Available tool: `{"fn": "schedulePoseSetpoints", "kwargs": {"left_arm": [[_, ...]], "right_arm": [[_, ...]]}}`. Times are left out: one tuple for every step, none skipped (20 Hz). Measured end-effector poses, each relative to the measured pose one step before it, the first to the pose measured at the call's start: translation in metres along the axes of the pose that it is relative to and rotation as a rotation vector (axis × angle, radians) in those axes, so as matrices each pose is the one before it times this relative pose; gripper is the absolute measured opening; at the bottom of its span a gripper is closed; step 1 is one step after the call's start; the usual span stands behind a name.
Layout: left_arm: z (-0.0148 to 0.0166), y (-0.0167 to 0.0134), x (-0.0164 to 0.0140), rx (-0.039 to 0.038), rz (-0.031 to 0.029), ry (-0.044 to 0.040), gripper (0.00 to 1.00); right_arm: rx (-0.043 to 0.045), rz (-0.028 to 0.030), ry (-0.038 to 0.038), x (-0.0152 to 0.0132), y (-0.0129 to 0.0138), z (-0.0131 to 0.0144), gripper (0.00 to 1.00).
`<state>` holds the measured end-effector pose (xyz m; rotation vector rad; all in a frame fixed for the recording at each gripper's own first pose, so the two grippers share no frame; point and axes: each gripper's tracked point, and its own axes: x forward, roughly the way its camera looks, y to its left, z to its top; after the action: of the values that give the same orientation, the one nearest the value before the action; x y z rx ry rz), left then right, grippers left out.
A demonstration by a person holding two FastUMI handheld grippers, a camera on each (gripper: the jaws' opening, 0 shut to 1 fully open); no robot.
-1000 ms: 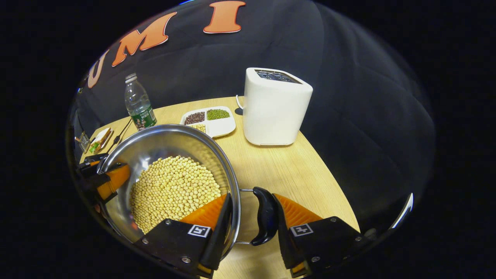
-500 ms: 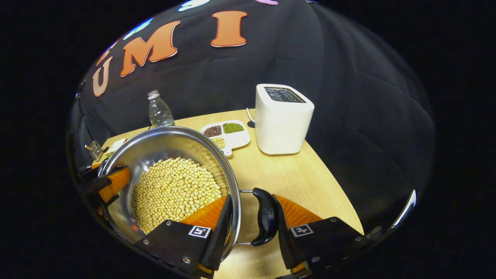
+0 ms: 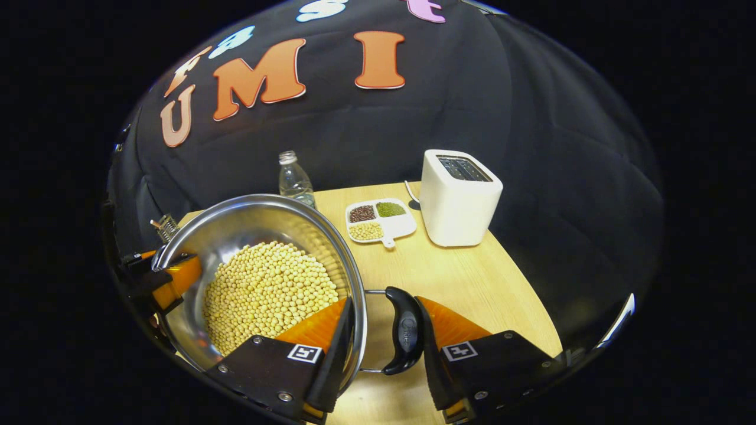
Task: First push the handle of the pot to place it horizontally, then grasp the pot with both hands and set it on the induction cooktop.
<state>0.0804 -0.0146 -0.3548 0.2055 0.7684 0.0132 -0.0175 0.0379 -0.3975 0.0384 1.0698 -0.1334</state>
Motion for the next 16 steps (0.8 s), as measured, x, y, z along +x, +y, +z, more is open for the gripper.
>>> {"fn": "schedulePoseSetpoints", "kwargs": {"left_arm": [[0.00099,0.00763,-0.00524,-0.00307,0.0064,-0.00004,0.85],[-0.00003,0.00728,-0.00411,-0.00326,0.00719,0.0006,0.85],[0.00165,0.00714,-0.00419,-0.00218,0.00711,-0.00122,0.85],[0.00132,0.00777,-0.00337,-0.004,0.00825,-0.00565,0.85],[0.00177,0.00738,-0.0045,-0.00327,0.00905,-0.00736,0.85],[0.00172,0.00644,-0.00391,0.00002,0.00763,-0.00499,0.85],[0.00007,0.00682,-0.0044,-0.00244,0.00523,-0.00292,0.85],[0.00004,0.0057,-0.00255,-0.0015,0.0035,-0.0008,0.85],[-0.00119,0.00542,-0.00416,-0.00518,0.00266,0.00096,0.85],[0.00141,0.00574,-0.00295,-0.00588,0.00385,-0.00515,0.84],[0.00087,0.00718,-0.00369,-0.00292,0.00707,-0.0032,0.84],[-0.00051,0.00718,-0.00193,0.00144,0.00828,-0.00132,0.85],[-0.00196,0.00829,-0.00159,-0.00142,0.00727,0.00375,0.84],[-0.00193,0.00696,0.00051,-0.00221,0.0057,0.00543,0.84],[-0.00145,0.00729,-0.001,-0.00492,0.00632,0.0042,0.84],[-0.00051,0.00738,-0.00115,-0.00282,0.00703,0.00199,0.84]], "right_arm": [[-0.0032,0.00837,-0.00083,-0.00541,0.00742,-0.00091,0.6],[-0.00508,0.0083,-0.00051,-0.00091,0.00564,0.00268,0.6],[0.00071,0.00806,-0.00163,-0.003,0.0058,0.00147,0.6],[-0.002,0.0069,-0.00507,-0.00262,0.00691,0.00293,0.6],[0.00084,0.00508,-0.00745,-0.00377,0.00569,0.00249,0.6],[-0.00351,0.00505,-0.003,-0.00257,0.00623,0.00154,0.6],[-0.00679,0.0042,0.00323,-0.00345,0.00473,-0.00058,0.6],[-0.00471,0.0008,-0.00896,-0.00317,0.00503,0.00321,0.55],[-0.00895,0.00107,-0.00895,-0.00333,0.00609,0.00479,0.6],[-0.00752,0.00291,-0.00779,-0.00249,0.00696,0.00353,0.55],[-0.00603,0.00581,0.00037,-0.00188,0.00668,-0.0005,0.6],[-0.00679,0.00611,0.00425,0.00015,0.00687,0.00052,0.6],[-0.00059,0.00735,0.00571,-0.00182,0.00545,-0.0014,0.6],[-0.00155,0.00718,0.00143,0.00189,0.00796,0.0012,0.6],[-0.00382,0.00652,0.00211,0.00241,0.00775,-0.00068,0.6],[-0.00791,0.00473,-0.00066,0.00149,0.0078,0.00145,0.6]]}}
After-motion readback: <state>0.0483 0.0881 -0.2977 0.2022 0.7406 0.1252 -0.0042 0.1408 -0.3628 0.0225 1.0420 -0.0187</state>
